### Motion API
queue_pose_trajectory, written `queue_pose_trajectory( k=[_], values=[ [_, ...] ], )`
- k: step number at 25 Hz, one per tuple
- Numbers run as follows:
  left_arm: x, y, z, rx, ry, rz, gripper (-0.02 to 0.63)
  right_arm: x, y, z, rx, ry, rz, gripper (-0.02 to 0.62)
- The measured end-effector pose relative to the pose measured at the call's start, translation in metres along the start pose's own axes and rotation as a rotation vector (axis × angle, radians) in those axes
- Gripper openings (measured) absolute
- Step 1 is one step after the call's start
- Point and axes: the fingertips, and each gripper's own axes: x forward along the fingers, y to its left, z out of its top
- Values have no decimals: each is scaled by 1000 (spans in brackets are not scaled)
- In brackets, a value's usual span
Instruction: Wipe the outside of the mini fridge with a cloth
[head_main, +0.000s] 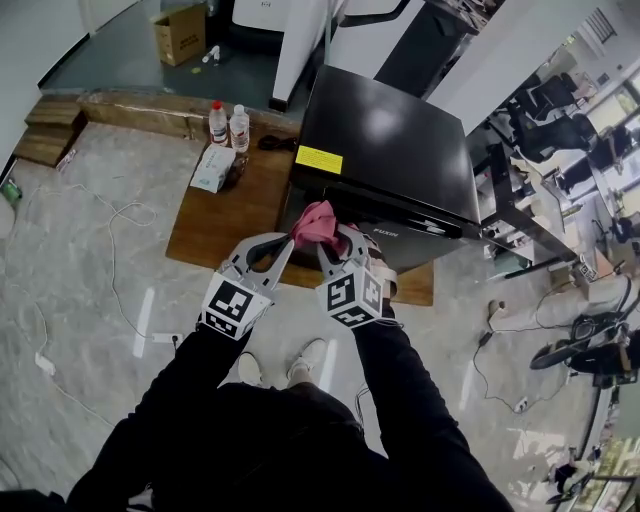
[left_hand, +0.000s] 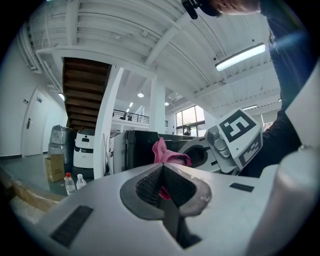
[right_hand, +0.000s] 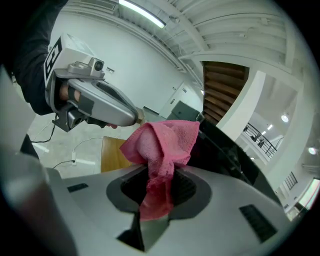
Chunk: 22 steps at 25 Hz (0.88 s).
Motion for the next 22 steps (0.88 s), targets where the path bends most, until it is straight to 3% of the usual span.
queue_pose_trajectory(
  k=[7, 14, 22],
  values=[
    [12, 5, -58, -12, 58, -1, 6, 33, 35, -40, -3, 58, 59, 100],
    [23, 12, -131, -69, 133, 16, 6, 79, 85, -91, 36, 138, 180, 100],
    [33, 19, -215, -103, 274, 64, 6, 124, 137, -153, 78, 269, 286, 100]
  ],
)
